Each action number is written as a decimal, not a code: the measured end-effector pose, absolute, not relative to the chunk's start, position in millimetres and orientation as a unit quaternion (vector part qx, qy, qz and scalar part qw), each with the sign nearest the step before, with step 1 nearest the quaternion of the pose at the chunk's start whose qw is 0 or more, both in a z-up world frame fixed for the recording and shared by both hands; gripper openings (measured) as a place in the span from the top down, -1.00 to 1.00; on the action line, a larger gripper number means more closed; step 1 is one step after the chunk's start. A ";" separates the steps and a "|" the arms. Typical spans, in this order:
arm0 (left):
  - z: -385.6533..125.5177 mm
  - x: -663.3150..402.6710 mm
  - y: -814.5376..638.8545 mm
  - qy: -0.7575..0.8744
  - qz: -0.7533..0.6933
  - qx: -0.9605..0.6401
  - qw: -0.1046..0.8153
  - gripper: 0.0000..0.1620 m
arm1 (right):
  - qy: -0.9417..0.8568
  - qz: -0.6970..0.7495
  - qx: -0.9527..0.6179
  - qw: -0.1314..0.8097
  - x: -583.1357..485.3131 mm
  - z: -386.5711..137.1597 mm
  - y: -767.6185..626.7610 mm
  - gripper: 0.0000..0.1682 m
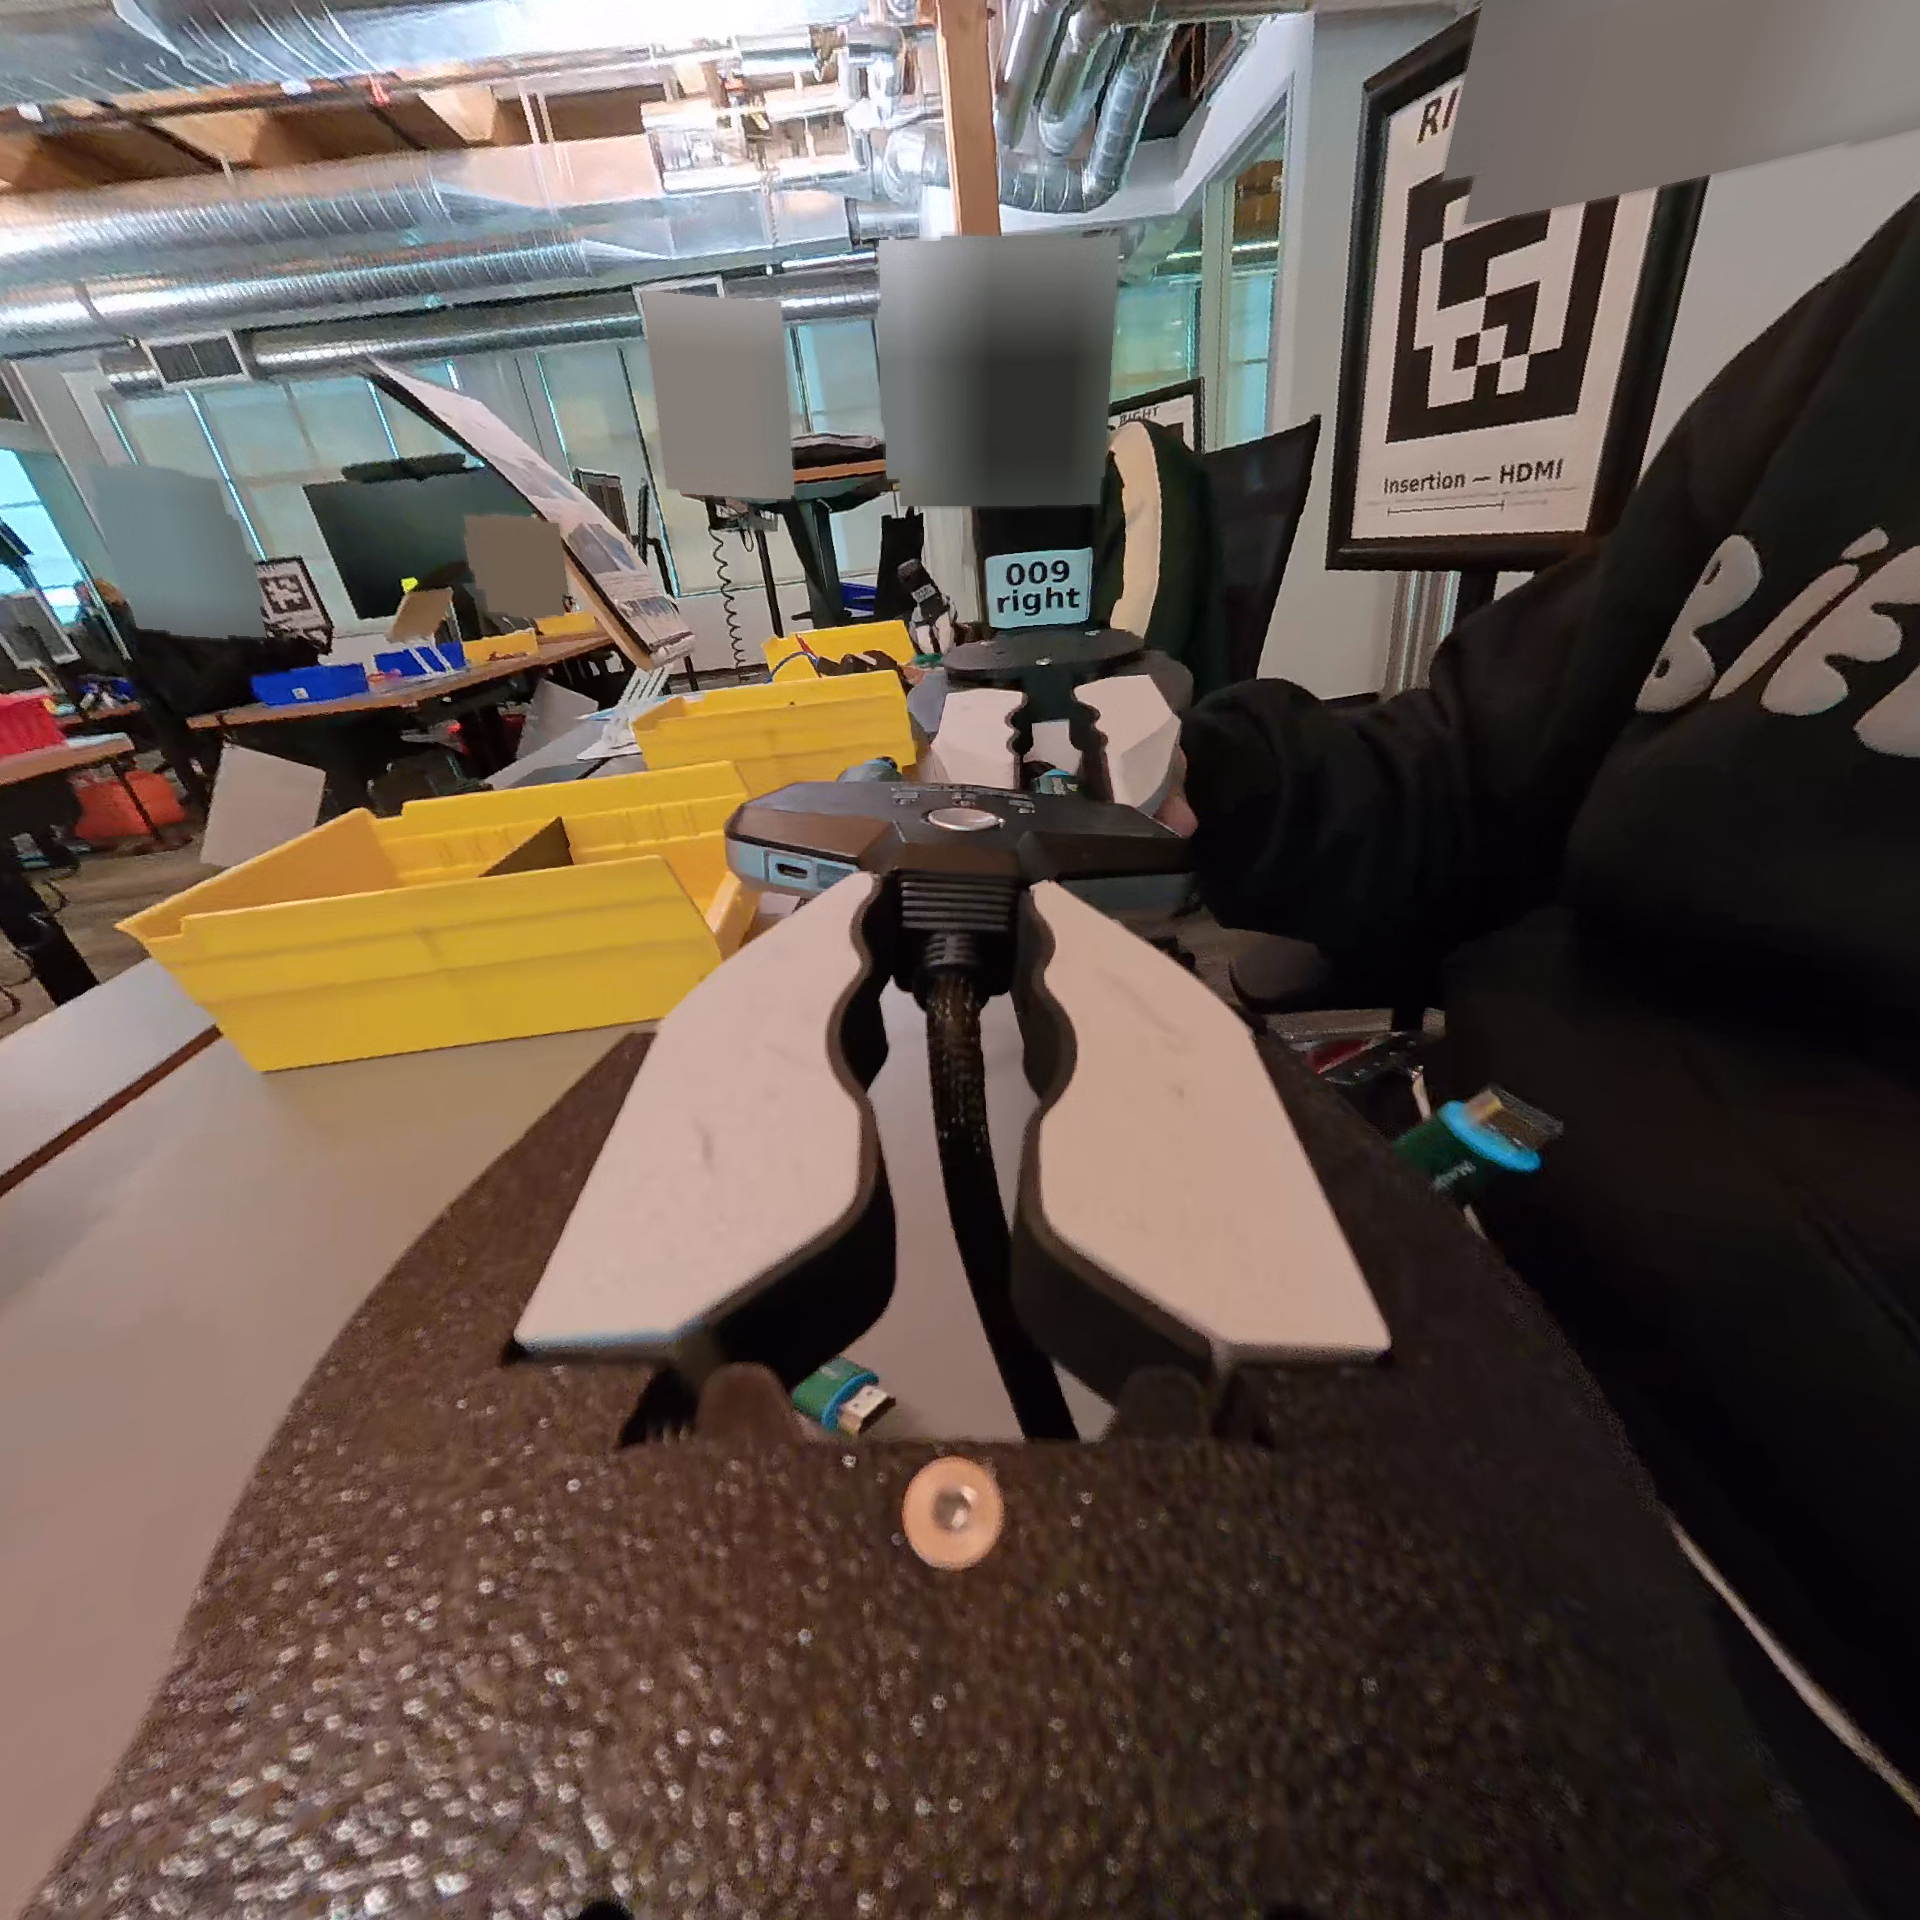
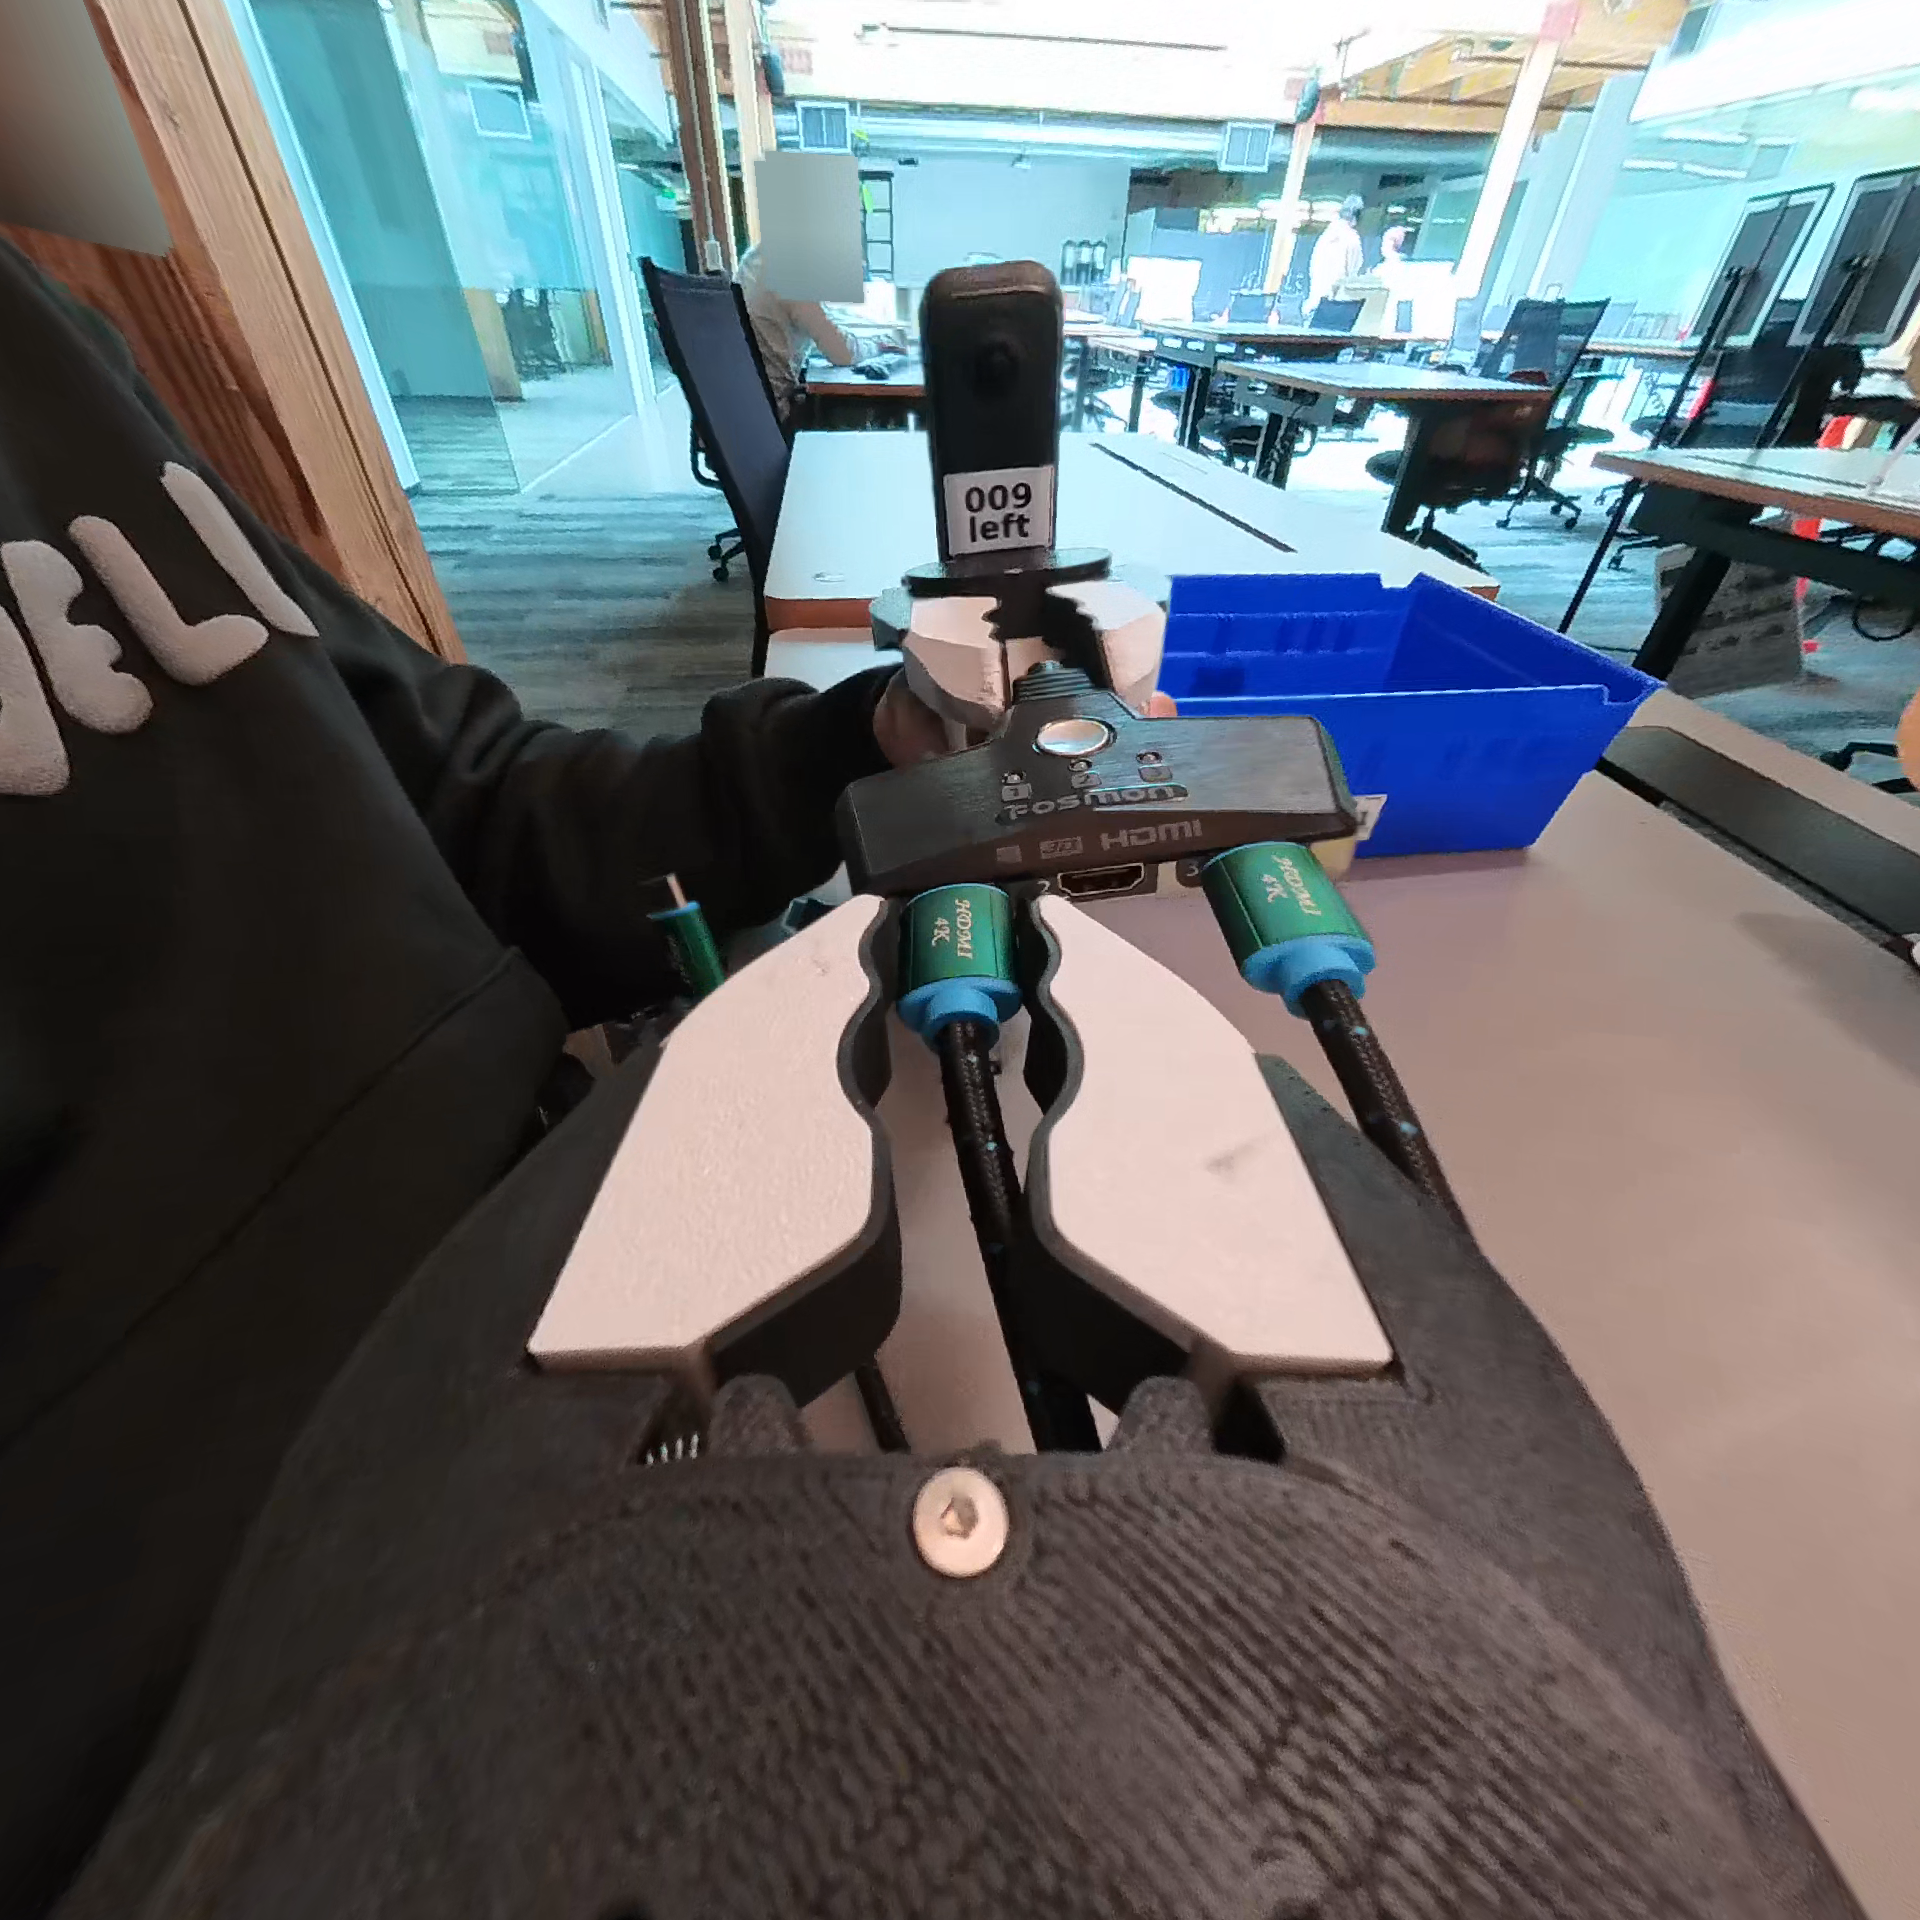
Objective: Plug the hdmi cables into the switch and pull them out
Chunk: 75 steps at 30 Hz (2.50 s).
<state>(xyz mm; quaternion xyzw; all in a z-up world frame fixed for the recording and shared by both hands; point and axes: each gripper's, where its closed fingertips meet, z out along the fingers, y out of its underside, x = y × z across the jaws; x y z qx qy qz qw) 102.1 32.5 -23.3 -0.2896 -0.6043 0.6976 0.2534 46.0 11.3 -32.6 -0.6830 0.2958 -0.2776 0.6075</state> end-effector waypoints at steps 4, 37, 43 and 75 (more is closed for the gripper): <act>-39.2 103.2 26.7 -0.648 0.664 -0.293 0.233 0.72 | 0.300 -0.289 -0.704 0.576 45.7 -42.2 8.4 0.74; -46.3 112.7 15.0 -0.607 0.698 -0.241 0.294 0.72 | 0.326 -0.293 -0.625 0.646 56.7 -31.8 -3.0 0.74; -43.8 108.9 17.5 -0.595 0.703 -0.251 0.300 0.72 | 0.309 -0.300 -0.663 0.613 51.5 -34.1 0.6 0.73; -39.2 88.4 13.4 -0.615 0.688 -0.296 0.245 0.72 | 0.322 -0.257 -0.706 0.576 30.1 -36.0 -12.7 0.73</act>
